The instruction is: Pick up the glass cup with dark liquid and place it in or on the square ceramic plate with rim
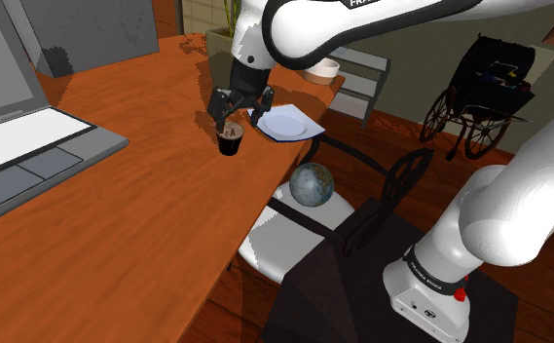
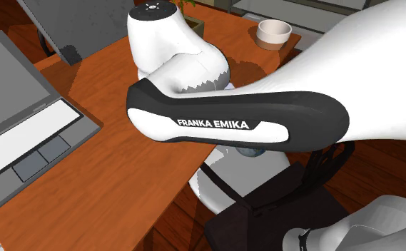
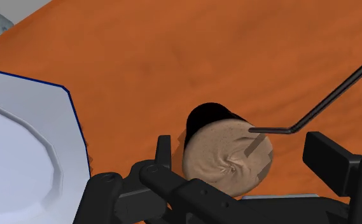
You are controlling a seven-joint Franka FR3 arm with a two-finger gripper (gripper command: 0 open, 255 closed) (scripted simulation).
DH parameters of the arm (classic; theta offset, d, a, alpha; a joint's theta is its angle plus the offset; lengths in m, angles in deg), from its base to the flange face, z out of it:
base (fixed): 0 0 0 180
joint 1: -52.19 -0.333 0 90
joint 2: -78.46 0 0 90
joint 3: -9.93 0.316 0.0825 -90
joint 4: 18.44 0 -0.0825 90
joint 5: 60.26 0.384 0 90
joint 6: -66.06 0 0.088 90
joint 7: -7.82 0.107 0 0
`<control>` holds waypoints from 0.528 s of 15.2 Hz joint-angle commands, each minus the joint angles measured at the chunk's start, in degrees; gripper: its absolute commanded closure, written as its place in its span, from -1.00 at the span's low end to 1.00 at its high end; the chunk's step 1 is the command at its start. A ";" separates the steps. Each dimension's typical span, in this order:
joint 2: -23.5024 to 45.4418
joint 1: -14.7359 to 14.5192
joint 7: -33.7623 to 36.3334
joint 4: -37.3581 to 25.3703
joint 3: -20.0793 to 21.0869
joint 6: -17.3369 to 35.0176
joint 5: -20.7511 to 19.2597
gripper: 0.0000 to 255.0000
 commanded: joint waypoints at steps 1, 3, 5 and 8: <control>0.82 0.01 0.24 0.69 0.09 1.51 -0.36 -1.00; 1.67 0.02 0.48 1.34 0.16 2.97 -0.68 -1.00; 1.92 0.02 0.54 1.53 0.18 3.39 -0.78 -1.00; 1.92 0.02 0.55 1.52 0.18 3.39 -0.78 -1.00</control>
